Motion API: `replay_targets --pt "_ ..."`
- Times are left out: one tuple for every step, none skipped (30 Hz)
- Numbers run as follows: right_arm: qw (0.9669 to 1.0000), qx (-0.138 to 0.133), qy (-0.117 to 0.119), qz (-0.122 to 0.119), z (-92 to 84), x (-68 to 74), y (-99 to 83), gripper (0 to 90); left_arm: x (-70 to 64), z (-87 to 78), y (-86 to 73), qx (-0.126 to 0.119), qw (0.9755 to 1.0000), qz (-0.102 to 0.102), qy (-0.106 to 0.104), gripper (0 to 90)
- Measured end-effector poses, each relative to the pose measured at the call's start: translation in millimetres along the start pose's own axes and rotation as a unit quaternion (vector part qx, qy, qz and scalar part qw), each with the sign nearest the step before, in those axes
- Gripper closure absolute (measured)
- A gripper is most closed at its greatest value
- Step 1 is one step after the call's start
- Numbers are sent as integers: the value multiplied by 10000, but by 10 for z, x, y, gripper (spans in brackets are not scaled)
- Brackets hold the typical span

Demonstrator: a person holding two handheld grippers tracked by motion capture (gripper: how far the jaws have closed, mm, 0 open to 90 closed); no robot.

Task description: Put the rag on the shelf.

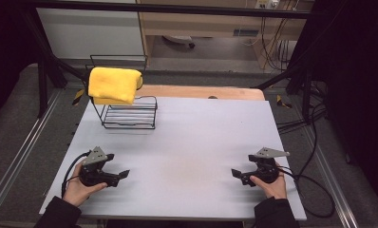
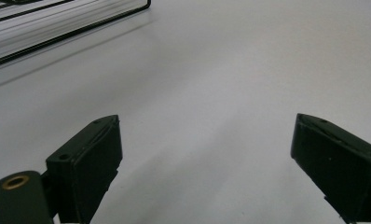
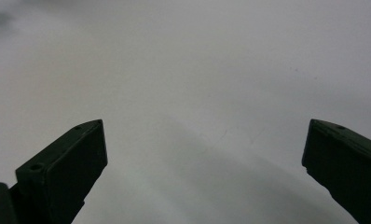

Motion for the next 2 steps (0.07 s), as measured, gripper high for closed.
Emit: replay_targets --pt "10000 -6 2 -10 0 -2 1 8 1 0 -3 5 10000 -4 1 89" --pt "10000 -12 0 -11 -1 -1 1 8 4 -1 -5 7 10000 -1 11 89"
Point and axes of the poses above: each handheld gripper's, and its own axes: z roughly forward along the jaws, y roughly out of its top, x roughly to its left, the point moved 4 cm from there along z, roughly forward along the jaws, and after that the axes turned 10 degrees about -y, right-handed, at the moved point
